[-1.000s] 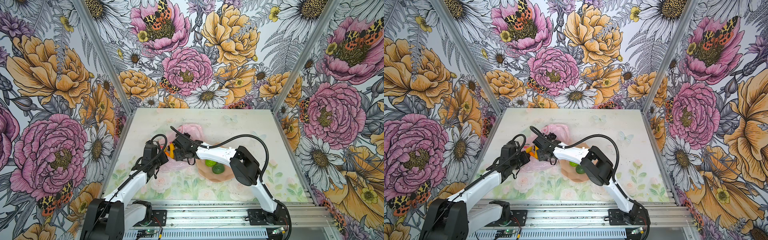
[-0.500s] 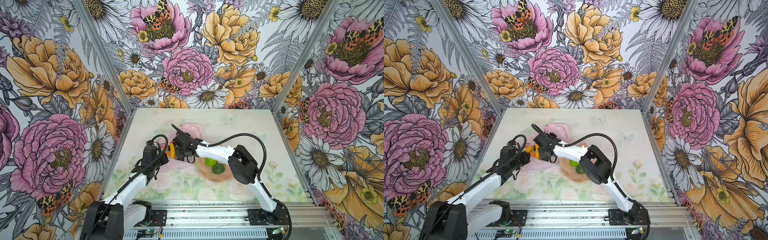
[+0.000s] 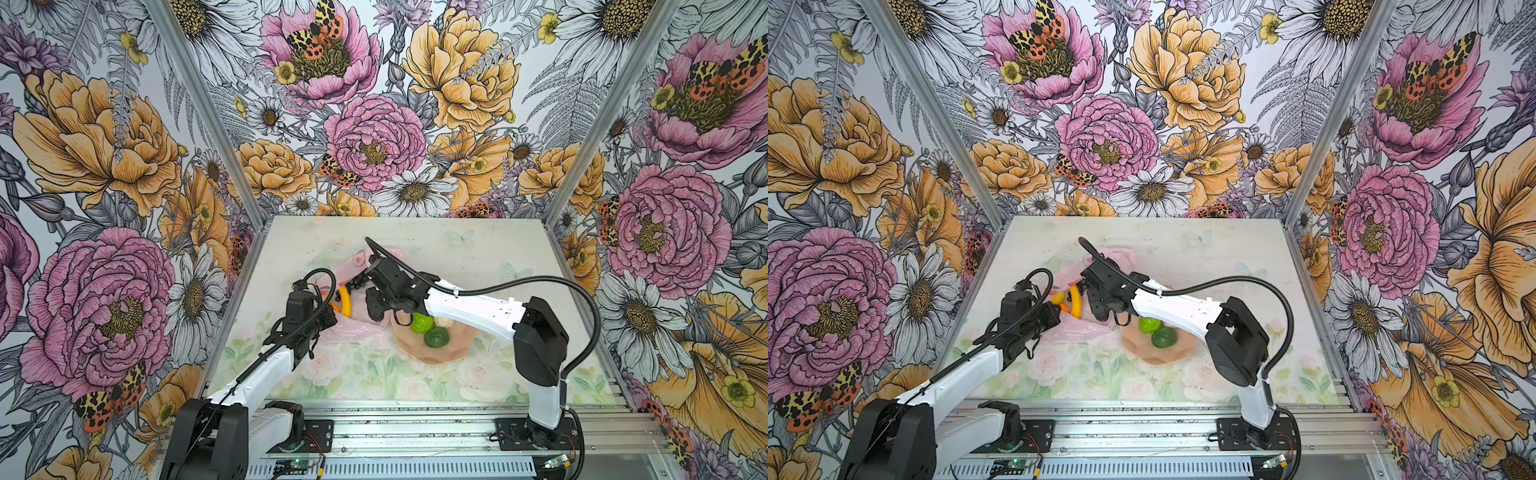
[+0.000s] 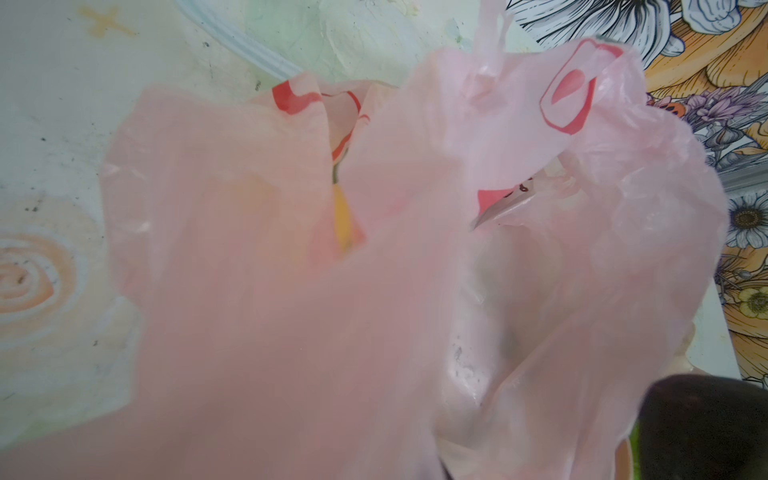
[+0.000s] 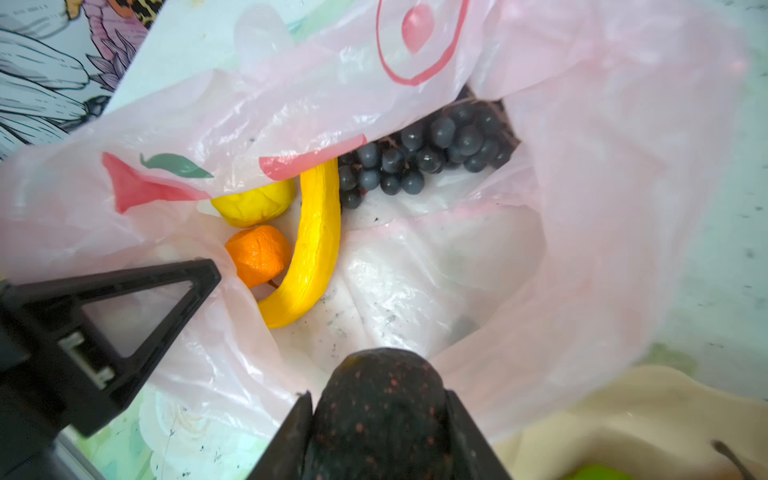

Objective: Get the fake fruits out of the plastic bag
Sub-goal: 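Lift the avocado with the right gripper and lower it into the peach bowl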

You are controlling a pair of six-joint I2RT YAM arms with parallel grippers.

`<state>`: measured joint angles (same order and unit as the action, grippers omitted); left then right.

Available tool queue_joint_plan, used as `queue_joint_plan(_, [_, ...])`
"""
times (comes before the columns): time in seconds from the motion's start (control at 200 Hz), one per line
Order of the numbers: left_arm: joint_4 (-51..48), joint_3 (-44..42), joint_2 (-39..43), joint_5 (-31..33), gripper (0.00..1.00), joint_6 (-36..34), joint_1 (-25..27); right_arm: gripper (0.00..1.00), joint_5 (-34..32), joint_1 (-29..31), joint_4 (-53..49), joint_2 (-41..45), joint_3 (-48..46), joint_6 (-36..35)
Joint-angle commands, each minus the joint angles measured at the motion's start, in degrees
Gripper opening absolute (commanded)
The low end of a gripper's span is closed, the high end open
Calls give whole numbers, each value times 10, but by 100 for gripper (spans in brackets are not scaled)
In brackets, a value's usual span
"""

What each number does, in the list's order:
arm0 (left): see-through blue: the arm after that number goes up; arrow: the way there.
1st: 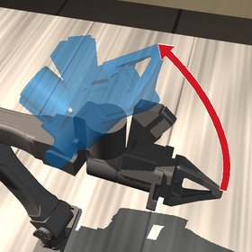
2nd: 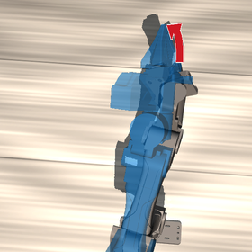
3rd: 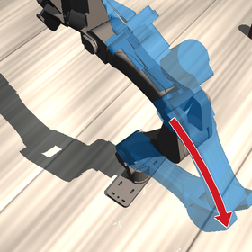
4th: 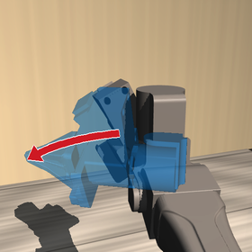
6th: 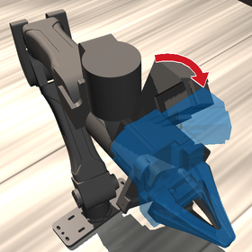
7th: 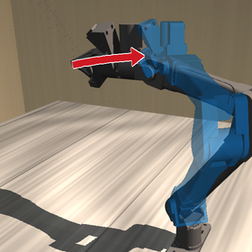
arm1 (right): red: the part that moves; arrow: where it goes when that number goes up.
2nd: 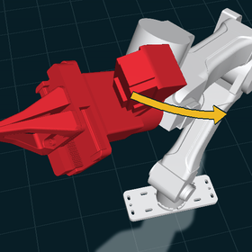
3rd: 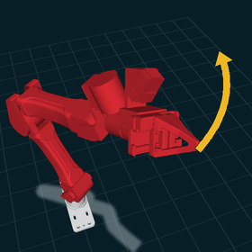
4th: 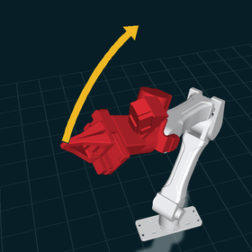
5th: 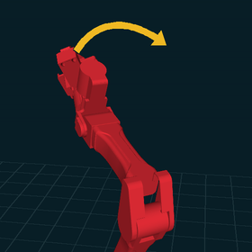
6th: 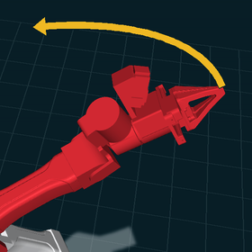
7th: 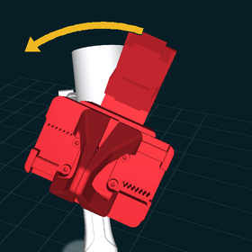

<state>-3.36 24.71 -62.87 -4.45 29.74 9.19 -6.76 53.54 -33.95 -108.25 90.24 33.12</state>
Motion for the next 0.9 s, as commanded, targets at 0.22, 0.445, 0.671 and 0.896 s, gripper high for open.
queue_joint_plan(0.22, [32,-13,18,-21,17,-17,-3,38,-62,-3,-55,166,-137,-14])
queue_joint_plan(0.445, [31,-12,17,-16,17,-18,-1,38,-80,-4,-78,231,-208,-7])
queue_joint_plan(0.671, [28,-10,13,-13,17,-17,-1,38,-119,-30,-114,262,-267,-16])
queue_joint_plan(0.896, [29,-9,6,-14,17,-17,-2,38,-126,-78,-124,299,-316,13])
